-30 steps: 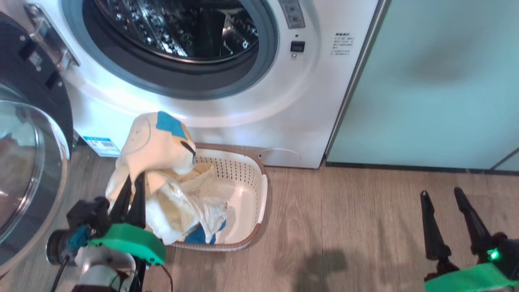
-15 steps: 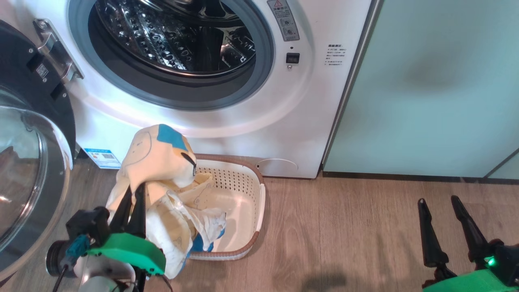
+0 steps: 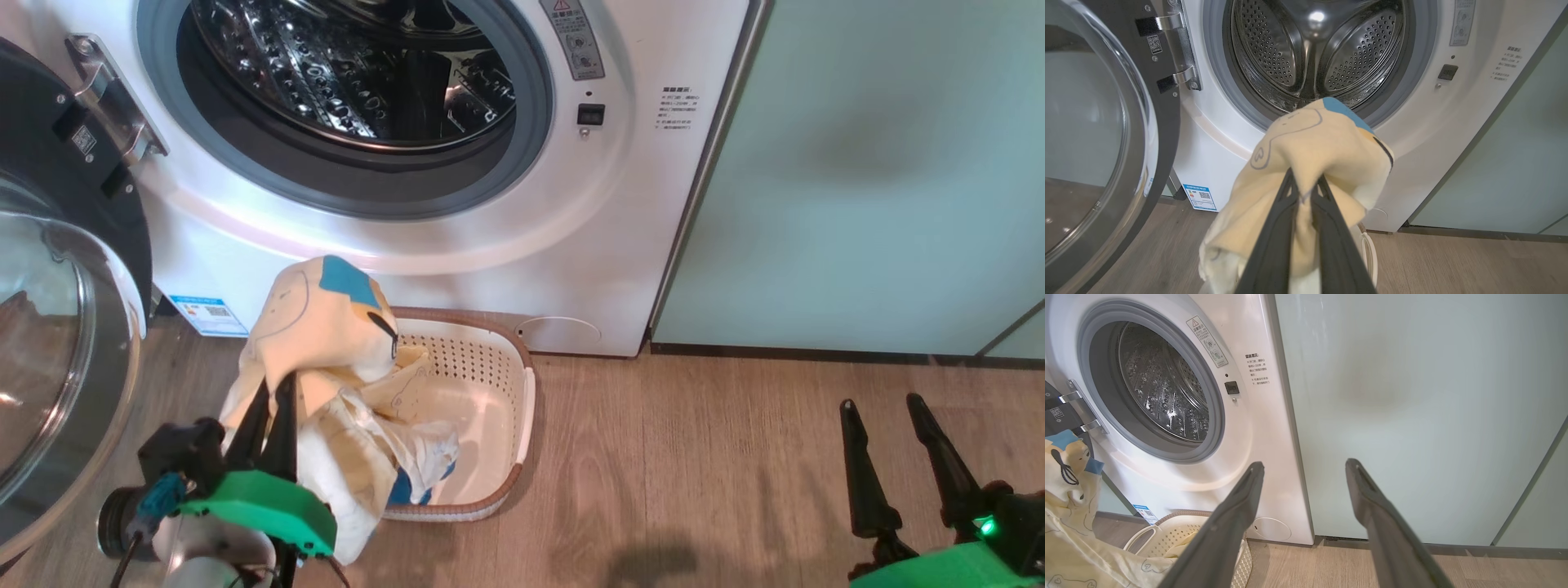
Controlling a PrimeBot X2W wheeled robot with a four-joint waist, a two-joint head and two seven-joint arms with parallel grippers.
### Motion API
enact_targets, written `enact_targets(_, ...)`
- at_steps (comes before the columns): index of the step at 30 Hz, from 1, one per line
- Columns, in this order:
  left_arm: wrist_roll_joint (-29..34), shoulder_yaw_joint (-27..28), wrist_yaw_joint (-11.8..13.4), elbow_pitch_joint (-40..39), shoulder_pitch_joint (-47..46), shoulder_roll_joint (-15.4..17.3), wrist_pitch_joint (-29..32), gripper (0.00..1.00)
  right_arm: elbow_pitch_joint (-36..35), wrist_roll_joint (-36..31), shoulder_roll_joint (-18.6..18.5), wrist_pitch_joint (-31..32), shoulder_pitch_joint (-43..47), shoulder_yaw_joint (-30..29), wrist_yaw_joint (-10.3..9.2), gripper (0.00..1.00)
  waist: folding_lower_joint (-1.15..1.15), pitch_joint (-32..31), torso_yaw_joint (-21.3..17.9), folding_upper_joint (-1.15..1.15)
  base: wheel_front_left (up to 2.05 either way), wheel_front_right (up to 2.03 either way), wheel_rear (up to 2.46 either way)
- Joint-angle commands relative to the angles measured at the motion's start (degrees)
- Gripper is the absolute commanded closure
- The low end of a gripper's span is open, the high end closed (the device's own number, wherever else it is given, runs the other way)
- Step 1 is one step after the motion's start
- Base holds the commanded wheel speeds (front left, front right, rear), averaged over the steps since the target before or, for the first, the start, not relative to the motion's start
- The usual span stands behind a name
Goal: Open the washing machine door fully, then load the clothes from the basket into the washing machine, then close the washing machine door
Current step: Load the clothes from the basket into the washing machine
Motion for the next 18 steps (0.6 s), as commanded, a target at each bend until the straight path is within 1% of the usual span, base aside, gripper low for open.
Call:
enact_targets(1, -0.20, 1.91, -0.02, -1.65, -3.26, 1.32, -0.35, 1.00, -1.67, 0.25, -0.28, -0.37, -1.19, 1.39, -0.16, 0.00, 0.00, 0.09, 0.02, 0.00, 0.00, 0.00, 0.00)
enact_targets(10, -0.98, 1.31, -1.15, 1.49, -7.57, 1.69, 0.12, 1.00, -1.61, 0.66, -0.28, -0.37, -1.77, 2.15, -0.16, 0.00, 0.00, 0.97, -0.71, 0.00, 0.00, 0.00, 0.00)
enact_targets(18, -2.33, 1.79, -2.85, 7.51, -17.61, 3.34, 2.24, 1.00, -2.26, 1.40, -0.28, -0.37, -3.45, 3.20, -0.16, 0.00, 0.00, 5.02, -3.52, 0.00, 0.00, 0.00, 0.00)
